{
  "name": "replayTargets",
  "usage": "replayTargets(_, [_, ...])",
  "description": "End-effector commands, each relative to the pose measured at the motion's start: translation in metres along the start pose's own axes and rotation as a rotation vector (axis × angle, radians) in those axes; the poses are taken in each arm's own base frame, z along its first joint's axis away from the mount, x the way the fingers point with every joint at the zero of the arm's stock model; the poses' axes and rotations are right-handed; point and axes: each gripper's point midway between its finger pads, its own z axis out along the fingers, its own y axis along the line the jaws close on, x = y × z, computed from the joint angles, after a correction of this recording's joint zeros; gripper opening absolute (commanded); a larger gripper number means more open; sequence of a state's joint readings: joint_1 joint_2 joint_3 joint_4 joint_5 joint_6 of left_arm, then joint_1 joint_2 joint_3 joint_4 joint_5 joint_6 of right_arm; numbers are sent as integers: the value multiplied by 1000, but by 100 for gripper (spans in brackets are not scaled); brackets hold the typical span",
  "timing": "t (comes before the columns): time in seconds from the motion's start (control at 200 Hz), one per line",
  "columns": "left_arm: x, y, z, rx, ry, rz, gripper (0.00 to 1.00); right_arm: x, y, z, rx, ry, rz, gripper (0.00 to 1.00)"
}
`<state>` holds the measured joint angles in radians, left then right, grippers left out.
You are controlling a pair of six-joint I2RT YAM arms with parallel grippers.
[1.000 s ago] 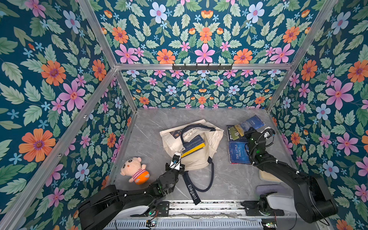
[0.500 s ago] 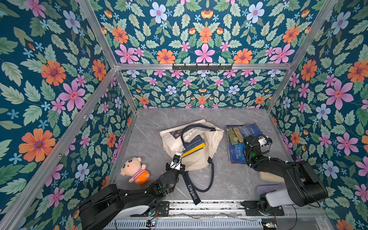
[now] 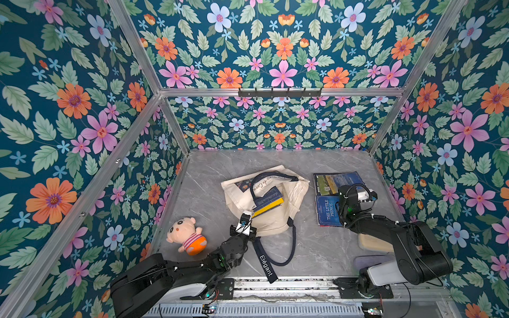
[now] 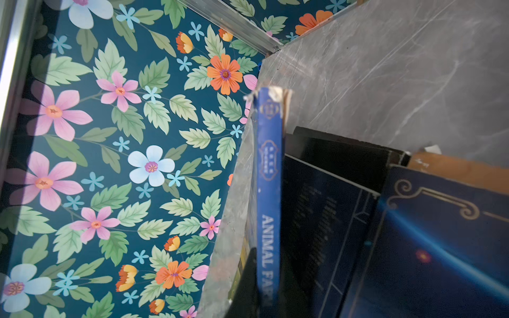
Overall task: Take out the books from the canvas bag
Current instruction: Place the book on the book.
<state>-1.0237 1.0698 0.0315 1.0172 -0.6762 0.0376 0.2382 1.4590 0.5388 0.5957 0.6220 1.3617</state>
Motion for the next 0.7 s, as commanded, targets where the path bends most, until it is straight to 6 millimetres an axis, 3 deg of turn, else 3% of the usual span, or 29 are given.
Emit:
replayTargets(0.0, [-7, -1, 1, -1, -20, -7, 0, -4, 1, 5, 10, -39, 23, 0])
replayTargets(0.39, [-7, -2, 2, 3, -18, 1, 0, 21, -11, 18, 39, 35, 17, 0])
replayTargets(0.485, [-7, -2, 2, 4, -18, 1, 0, 24, -13, 16, 49, 50, 24, 19])
replayTargets(0.695, [-7, -4, 3, 8, -16, 5, 0, 29, -20, 12, 57, 86, 26, 46])
